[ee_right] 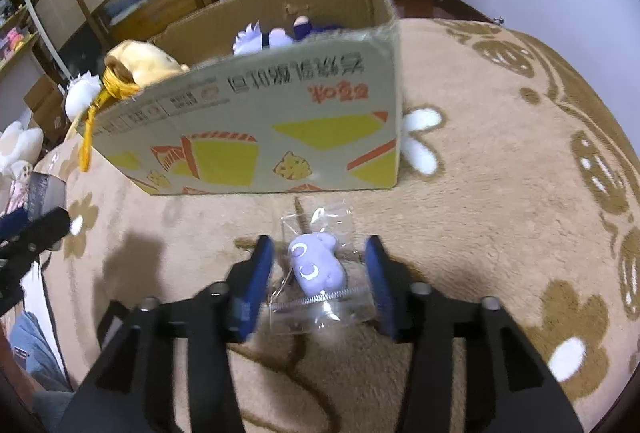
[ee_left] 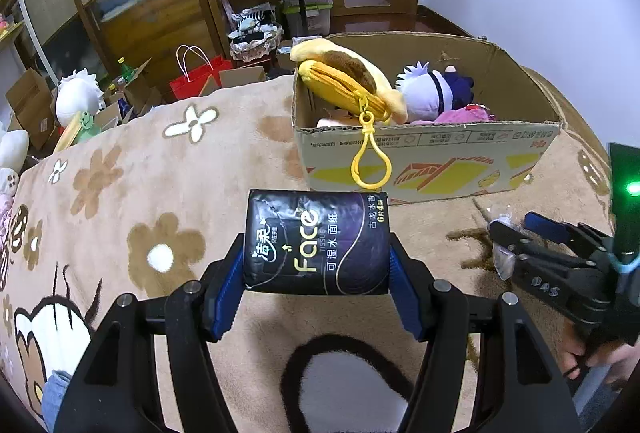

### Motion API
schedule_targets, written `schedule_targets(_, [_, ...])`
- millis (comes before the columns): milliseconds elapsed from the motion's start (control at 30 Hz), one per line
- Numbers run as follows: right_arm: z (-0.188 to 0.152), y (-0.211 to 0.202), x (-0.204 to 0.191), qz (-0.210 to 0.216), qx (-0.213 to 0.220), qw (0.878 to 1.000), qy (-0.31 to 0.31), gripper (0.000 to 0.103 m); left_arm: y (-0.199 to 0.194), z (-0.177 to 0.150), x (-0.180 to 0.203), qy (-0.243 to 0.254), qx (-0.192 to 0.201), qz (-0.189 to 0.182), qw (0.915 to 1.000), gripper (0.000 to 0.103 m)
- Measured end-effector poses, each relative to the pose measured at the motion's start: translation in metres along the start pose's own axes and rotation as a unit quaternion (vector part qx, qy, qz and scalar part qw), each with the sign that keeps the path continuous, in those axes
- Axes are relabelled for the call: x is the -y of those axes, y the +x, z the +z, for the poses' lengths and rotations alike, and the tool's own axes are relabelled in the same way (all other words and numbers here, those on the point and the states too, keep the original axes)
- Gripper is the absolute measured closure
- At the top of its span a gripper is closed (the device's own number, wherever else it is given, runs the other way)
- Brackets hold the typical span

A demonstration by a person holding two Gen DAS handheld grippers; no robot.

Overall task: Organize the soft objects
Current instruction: 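Close the left gripper on the tissue pack while the right grasps the bagged lavender toy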

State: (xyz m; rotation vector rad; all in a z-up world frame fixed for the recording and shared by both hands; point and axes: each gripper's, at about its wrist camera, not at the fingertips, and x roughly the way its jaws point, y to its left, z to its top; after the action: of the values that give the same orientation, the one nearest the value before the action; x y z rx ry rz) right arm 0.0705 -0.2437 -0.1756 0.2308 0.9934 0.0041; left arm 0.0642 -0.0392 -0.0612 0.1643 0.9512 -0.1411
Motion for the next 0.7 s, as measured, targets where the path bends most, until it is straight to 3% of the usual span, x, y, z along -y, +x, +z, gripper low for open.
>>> schedule_targets(267, [-0.001,0.024,-0.013,-0.039,-0.006,0.998,-0.051,0.029,0.002,0.003,0.000,-0.007,0.000,-0.003,1.0000,0.039])
schedule_targets(333, [-0.004,0.027,-0.017,-0.054,-0.007,0.996,-0.067,0.031,0.002,0.003,0.000,-0.007,0.000,-0.004,1.0000,0.039])
schedule_targets(467, [-0.007,0.026,-0.022,-0.061,0.002,0.995,-0.080,0.047,0.001,0.003,-0.001,-0.005,0.004,-0.005,1.0000,0.039])
schedule_targets(700, [-0.004,0.009,-0.017,-0.045,0.026,0.997,-0.061,0.050,-0.004,0.004,-0.003,-0.013,0.017,-0.007,0.9997,0.039])
